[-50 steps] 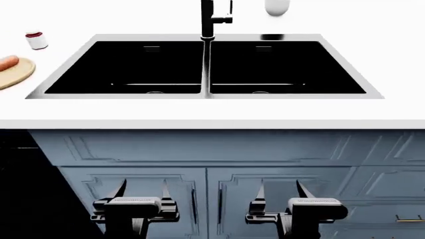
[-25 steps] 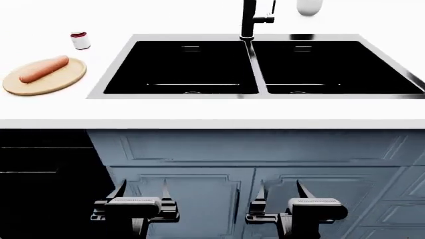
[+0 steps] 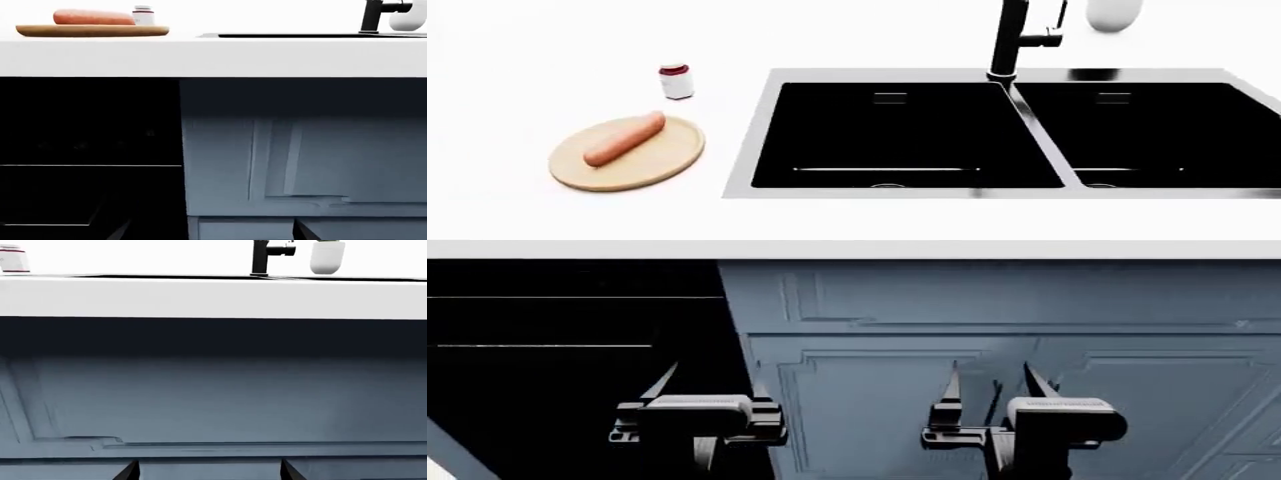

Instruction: Pick the sausage from the counter and place it in the sink. Then turn on the sink faucet.

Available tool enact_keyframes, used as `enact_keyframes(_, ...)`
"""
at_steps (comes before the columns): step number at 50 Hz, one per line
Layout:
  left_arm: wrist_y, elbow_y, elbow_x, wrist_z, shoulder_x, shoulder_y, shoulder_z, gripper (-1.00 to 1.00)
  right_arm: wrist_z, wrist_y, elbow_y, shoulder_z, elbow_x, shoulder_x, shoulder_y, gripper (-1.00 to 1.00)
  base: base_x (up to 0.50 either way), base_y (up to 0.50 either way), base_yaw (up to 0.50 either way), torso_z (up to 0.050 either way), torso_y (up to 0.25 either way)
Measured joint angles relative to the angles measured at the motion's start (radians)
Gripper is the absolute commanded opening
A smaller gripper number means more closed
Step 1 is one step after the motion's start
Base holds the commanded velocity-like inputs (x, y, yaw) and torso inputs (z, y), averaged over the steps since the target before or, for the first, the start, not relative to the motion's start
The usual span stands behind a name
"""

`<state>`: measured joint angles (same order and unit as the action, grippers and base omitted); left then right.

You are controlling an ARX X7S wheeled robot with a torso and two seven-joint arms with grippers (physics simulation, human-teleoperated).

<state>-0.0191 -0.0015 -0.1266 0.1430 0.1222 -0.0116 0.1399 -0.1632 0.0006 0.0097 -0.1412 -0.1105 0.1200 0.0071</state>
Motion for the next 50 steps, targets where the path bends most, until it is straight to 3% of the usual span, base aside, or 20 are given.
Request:
enact_keyframes(27, -0.001, -0.002, -0.011, 0.024, 0.019, -0.005, 0.026, 1.0, -0.023, -0.003, -0.002, -0.021, -0.021, 0.019, 0.001, 1.0, 0.0, 0.5, 0.0, 0.0, 0.0)
enact_keyframes(36, -0.001, -0.001, -0.007, 0.036, 0.027, -0.006, 0.034, 1.0, -0.032, -0.004, -0.001, -0.025, -0.028, 0.021, 0.002, 1.0, 0.0, 0.01, 0.0, 0.0, 0.0)
enact_keyframes(50, -0.005, -0.002, -0.013, 0.048, 0.033, -0.009, 0.045, 1.0, -0.042, -0.006, -0.001, -0.03, -0.041, 0.029, 0.003, 1.0, 0.0, 0.0, 0.0, 0.05, 0.0)
